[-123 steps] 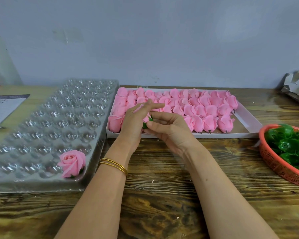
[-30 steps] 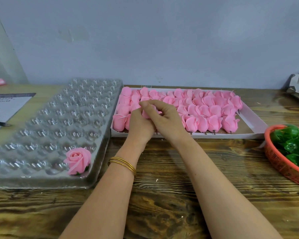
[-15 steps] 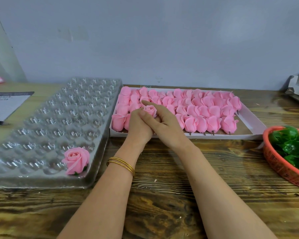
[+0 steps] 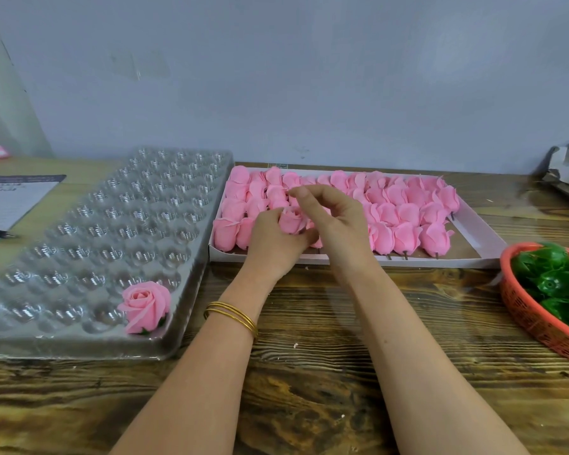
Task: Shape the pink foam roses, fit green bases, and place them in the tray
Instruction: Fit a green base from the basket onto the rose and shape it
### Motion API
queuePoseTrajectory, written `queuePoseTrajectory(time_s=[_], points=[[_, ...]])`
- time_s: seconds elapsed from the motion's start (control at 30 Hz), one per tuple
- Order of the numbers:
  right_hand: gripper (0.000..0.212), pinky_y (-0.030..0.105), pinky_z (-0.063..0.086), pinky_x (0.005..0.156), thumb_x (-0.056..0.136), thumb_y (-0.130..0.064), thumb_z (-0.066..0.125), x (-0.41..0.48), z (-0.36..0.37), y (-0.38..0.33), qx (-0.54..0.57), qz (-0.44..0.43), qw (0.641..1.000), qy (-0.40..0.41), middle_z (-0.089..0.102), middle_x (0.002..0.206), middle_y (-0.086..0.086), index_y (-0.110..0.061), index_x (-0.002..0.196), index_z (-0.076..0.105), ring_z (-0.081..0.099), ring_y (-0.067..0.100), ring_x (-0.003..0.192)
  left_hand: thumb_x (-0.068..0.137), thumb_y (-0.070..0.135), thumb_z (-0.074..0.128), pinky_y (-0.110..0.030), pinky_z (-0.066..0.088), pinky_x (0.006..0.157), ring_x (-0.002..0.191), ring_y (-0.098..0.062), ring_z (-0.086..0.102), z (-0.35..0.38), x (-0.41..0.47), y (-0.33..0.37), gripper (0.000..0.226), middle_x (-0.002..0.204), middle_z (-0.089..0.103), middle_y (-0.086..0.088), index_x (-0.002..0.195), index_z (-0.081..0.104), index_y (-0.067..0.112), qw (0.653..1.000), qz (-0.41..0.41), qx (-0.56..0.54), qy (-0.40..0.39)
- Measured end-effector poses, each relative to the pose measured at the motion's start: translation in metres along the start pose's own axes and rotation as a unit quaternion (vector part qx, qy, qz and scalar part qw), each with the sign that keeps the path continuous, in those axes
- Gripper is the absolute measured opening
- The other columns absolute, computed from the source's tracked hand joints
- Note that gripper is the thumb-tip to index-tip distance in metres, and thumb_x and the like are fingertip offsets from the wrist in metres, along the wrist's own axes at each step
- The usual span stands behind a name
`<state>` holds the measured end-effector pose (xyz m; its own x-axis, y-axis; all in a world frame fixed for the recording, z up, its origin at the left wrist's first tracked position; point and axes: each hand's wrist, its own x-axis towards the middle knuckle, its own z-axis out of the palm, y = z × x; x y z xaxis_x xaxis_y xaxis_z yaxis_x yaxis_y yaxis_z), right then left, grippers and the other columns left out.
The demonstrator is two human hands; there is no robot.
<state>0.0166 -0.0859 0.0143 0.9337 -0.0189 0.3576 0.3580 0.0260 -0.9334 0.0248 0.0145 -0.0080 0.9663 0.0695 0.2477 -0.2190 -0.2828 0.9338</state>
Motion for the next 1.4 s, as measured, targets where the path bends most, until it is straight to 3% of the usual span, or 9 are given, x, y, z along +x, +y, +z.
queuePoseTrajectory(time_s=[0.1,0.4,0.6,0.7,0.9,0.97,1.07,1.23,1.4], points=[[0.016,0.010,0.049,0.073,0.091,-0.008,0.066,0.0003,-0.0001,-0.0018,0.010,-0.018,1.000,0.009,0.072,0.078,-0.006,-0.016,0.079,0.072,0.068,-0.001,0.080,0.081,0.012,0.074,-0.007,0.044,0.051,0.065,0.003,0.064,0.0001,-0.0015,0.0021,0.017,0.064,0.068,0.014,0.078,0.069,0.028,1.000,0.019,-0.003,-0.010],[0.017,0.019,0.054,0.085,0.086,-0.006,0.071,-0.0024,0.0039,-0.0007,-0.024,-0.014,0.999,-0.037,0.070,0.066,-0.010,-0.016,0.073,0.074,0.068,0.004,0.075,0.082,0.002,0.067,-0.003,0.041,0.051,0.064,0.015,0.060,-0.0016,-0.0001,-0.0002,0.035,0.061,0.064,0.031,0.073,0.064,0.035,0.999,0.028,0.006,-0.036],[0.017,0.023,0.054,0.087,0.082,0.002,0.073,-0.0022,0.0044,0.0023,-0.026,-0.010,0.999,-0.042,0.071,0.077,-0.006,-0.014,0.076,0.073,0.067,0.003,0.084,0.090,0.009,0.061,-0.001,0.040,0.051,0.063,0.020,0.057,-0.0001,0.0002,-0.0008,0.038,0.062,0.060,0.021,0.068,0.060,0.040,0.999,0.038,0.020,-0.002],[0.011,0.025,0.053,0.090,0.082,0.002,0.072,-0.0020,0.0039,0.0044,-0.042,-0.007,0.998,-0.035,0.073,0.085,0.002,-0.010,0.082,0.075,0.067,0.007,0.091,0.092,0.011,0.059,-0.003,0.042,0.051,0.062,0.010,0.058,0.0001,0.0008,-0.0009,0.035,0.068,0.060,0.021,0.070,0.061,0.039,0.998,0.043,0.042,-0.003],[0.008,0.030,0.053,0.094,0.081,-0.001,0.074,-0.0032,0.0064,0.0053,-0.072,-0.016,0.997,-0.022,0.074,0.093,0.008,-0.006,0.088,0.075,0.067,0.013,0.096,0.096,0.011,0.056,-0.012,0.049,0.063,0.077,-0.011,0.063,0.0021,0.0024,-0.0029,0.015,0.089,0.071,-0.005,0.094,0.071,0.013,0.993,0.048,0.106,0.004],[0.011,0.027,0.053,0.093,0.081,-0.002,0.075,-0.0037,0.0065,0.0050,-0.076,-0.022,0.996,-0.026,0.074,0.095,0.007,-0.006,0.091,0.076,0.067,0.012,0.096,0.096,0.009,0.056,-0.013,0.049,0.062,0.075,-0.013,0.063,0.0015,0.0032,-0.0031,0.019,0.081,0.069,-0.003,0.085,0.070,0.016,0.993,0.042,0.113,0.000],[0.015,0.024,0.053,0.092,0.081,-0.006,0.076,-0.0036,0.0062,0.0054,-0.076,-0.021,0.996,-0.032,0.074,0.100,0.004,-0.010,0.096,0.076,0.067,0.007,0.098,0.093,0.006,0.057,-0.003,0.043,0.053,0.065,0.000,0.054,-0.0007,0.0023,-0.0009,0.037,0.067,0.059,0.013,0.067,0.059,0.031,0.994,0.037,0.101,-0.002],[0.022,0.012,0.047,0.087,0.082,-0.003,0.075,-0.0035,0.0045,0.0051,-0.054,-0.008,0.997,-0.050,0.073,0.106,0.003,-0.010,0.103,0.075,0.064,0.001,0.101,0.091,0.005,0.057,-0.003,0.040,0.049,0.063,0.001,0.056,0.0000,0.0018,-0.0002,0.037,0.064,0.060,0.016,0.066,0.059,0.033,0.997,0.022,0.072,0.005],[0.029,0.033,0.053,0.094,0.080,0.002,0.074,-0.0053,0.0029,0.0008,0.004,0.033,0.997,-0.067,0.073,0.096,-0.012,-0.020,0.098,0.073,0.064,-0.008,0.095,0.092,0.006,0.055,-0.008,0.040,0.047,0.058,0.002,0.059,0.0006,-0.0004,0.0027,0.038,0.057,0.058,0.019,0.065,0.059,0.033,0.998,0.014,0.067,0.016]])
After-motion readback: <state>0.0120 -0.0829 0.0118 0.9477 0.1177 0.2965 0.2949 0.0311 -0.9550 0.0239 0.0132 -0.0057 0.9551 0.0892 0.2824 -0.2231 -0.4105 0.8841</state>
